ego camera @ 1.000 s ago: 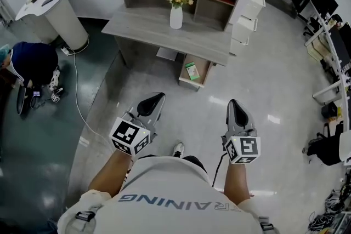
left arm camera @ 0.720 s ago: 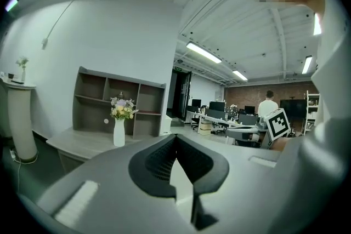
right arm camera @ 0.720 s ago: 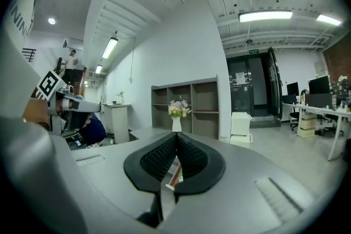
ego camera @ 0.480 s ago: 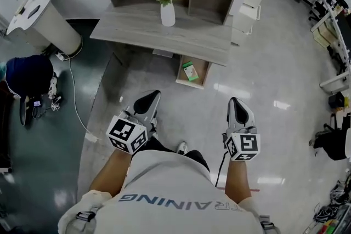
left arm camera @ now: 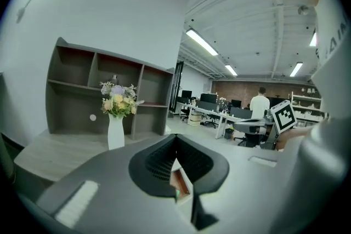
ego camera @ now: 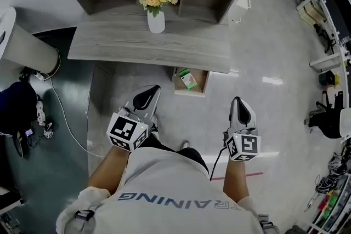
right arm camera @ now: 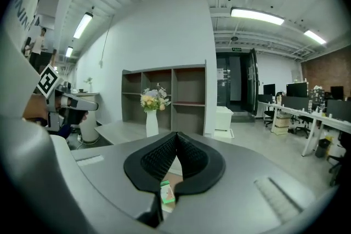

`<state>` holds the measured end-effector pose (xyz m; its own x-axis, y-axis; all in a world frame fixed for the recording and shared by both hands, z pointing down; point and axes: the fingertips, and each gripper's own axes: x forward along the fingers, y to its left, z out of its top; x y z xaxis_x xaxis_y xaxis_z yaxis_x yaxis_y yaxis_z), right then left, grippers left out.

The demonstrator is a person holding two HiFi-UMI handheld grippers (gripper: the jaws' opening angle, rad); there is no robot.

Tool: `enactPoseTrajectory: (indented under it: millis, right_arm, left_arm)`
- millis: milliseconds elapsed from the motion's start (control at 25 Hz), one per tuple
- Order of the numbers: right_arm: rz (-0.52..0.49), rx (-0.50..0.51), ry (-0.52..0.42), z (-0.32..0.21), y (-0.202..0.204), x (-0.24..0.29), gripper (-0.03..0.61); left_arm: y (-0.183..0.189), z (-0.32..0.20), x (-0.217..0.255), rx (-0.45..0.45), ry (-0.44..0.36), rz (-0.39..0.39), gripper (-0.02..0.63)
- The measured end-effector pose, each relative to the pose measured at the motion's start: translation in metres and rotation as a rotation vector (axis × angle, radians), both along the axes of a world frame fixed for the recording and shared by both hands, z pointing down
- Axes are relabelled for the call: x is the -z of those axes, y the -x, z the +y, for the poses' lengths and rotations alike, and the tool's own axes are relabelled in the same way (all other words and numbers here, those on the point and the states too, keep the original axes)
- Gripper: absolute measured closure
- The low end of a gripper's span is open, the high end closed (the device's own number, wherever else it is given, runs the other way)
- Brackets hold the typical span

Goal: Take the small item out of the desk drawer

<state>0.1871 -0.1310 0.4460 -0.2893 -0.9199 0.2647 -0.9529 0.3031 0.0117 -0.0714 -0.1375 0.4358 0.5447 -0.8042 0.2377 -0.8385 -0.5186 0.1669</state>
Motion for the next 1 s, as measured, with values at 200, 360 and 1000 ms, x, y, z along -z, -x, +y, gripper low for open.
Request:
enactPoseTrajectory:
  millis: [200, 360, 1000]
  right_arm:
    - [-0.003, -0.016, 0.014, -0.033, 0.047, -0.007, 0.565]
    - [0.002, -0.015, 0.05, -0.047, 0.06, -0.023, 0.565]
    - [0.129, 0.128, 0.212, -0.057, 0.06, -0.091, 0.246]
  left_arm:
    - [0.036, -0.047, -0.017, -0.061, 0.015, -0.041, 0.614]
    - [0.045, -0.06, -0.034, -0.072, 0.054, -0.04, 0.614]
    - [0.01, -0.041, -0.057, 0.001, 0.135, -0.018, 0.614]
